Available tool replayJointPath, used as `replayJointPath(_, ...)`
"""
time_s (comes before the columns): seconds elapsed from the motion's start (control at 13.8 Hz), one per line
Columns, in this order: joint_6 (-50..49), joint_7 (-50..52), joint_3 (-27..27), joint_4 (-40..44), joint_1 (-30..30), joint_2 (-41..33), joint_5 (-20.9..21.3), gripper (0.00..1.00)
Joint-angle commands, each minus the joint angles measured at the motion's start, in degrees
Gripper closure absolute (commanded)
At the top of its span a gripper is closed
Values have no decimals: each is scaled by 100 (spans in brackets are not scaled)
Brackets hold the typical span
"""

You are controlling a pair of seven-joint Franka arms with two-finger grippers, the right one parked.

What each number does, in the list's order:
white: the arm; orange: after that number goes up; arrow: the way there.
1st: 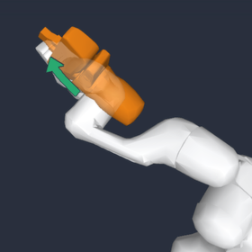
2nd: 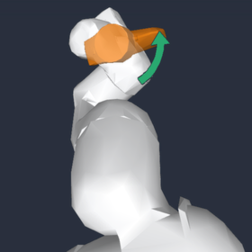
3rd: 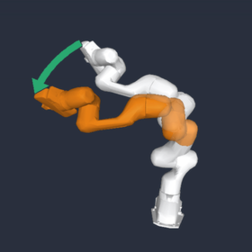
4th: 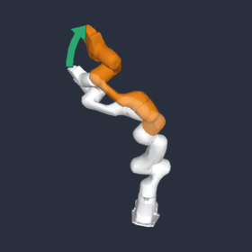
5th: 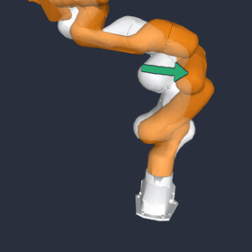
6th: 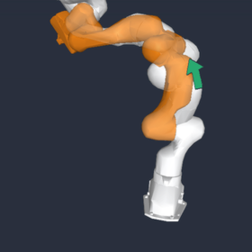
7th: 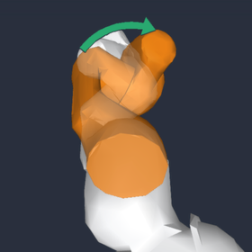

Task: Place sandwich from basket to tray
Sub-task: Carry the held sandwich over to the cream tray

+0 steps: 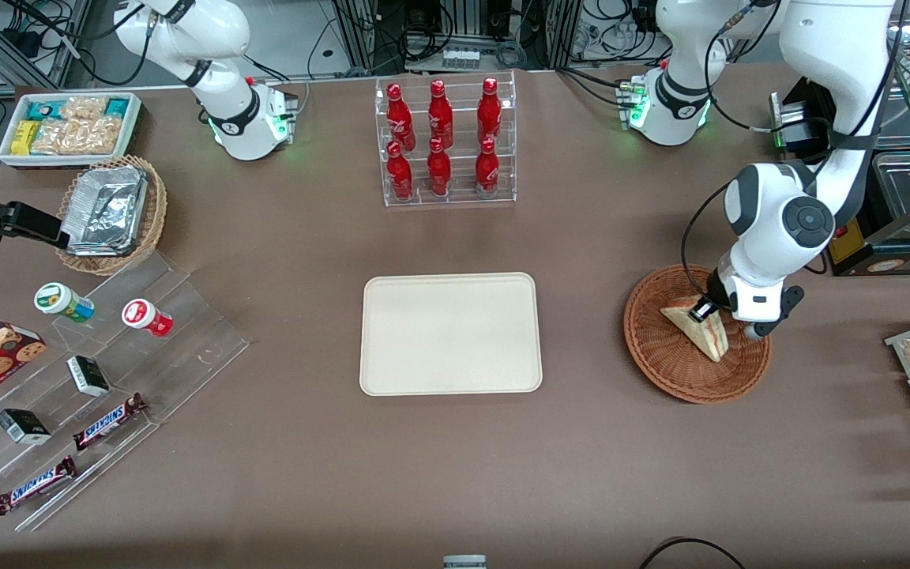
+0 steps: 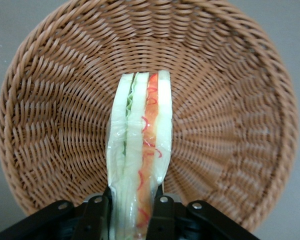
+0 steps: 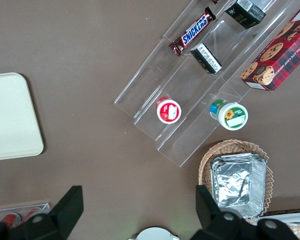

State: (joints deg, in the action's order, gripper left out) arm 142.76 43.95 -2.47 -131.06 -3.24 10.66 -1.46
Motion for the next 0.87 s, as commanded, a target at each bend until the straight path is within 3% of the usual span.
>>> replayJointPath(0.0,-1054,-97,-43,518,-246,-476,32,100)
replayJointPath(0.29,-2460,-27,-43,1827,-1019,-408,23,100)
replayJointPath(0.8,-2542,-98,-52,3489,-2680,954,14,100)
